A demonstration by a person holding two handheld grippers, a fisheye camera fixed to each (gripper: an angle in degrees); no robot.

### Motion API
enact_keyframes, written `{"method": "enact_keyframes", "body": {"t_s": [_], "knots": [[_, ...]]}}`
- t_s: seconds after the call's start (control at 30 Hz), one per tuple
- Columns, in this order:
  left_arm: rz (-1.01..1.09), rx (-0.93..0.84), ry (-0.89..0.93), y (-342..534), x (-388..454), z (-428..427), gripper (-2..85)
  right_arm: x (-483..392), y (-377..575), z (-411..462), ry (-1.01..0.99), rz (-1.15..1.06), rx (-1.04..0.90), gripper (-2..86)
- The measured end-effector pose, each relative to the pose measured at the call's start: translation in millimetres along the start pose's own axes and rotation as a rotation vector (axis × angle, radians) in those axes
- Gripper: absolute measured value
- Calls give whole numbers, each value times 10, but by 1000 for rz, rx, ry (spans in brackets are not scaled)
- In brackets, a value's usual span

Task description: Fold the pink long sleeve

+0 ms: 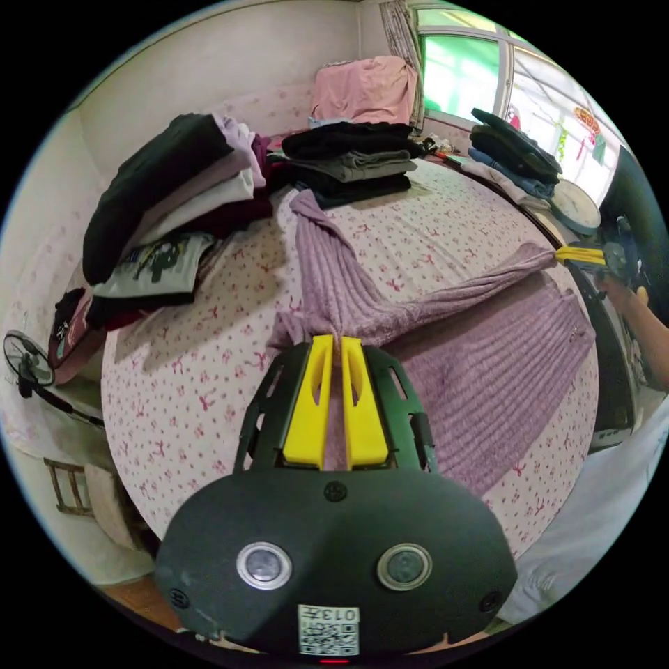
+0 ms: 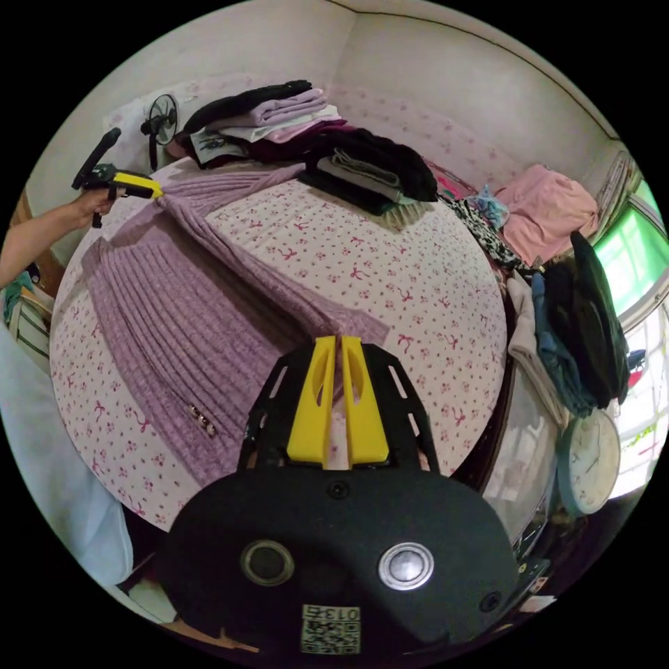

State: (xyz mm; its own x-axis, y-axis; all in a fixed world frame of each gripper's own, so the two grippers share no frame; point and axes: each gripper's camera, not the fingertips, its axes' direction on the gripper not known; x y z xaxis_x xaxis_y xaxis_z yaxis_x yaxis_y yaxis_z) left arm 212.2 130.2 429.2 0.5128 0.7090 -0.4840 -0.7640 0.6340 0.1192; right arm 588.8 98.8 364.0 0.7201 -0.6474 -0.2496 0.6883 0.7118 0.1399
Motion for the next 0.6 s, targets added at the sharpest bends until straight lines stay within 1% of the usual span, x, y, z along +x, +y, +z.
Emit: {"method": "enact_keyframes", "body": {"t_s": [0.17,0.3,0.37,0.53,0.6], "knots": [[-47,-80,16,195,41,144,9,-292,228,225,9,8,-135,8],[-21,-51,-30,204,105,30,9,-302,254,41,13,64,-80,7],[-14,-28,-52,228,117,-19,8,-349,303,-110,-14,81,-9,7],[-45,18,-39,336,120,-112,8,-493,435,-66,25,28,-68,7],[-40,-15,-37,373,124,-50,7,-474,477,-53,21,45,-67,7]]}}
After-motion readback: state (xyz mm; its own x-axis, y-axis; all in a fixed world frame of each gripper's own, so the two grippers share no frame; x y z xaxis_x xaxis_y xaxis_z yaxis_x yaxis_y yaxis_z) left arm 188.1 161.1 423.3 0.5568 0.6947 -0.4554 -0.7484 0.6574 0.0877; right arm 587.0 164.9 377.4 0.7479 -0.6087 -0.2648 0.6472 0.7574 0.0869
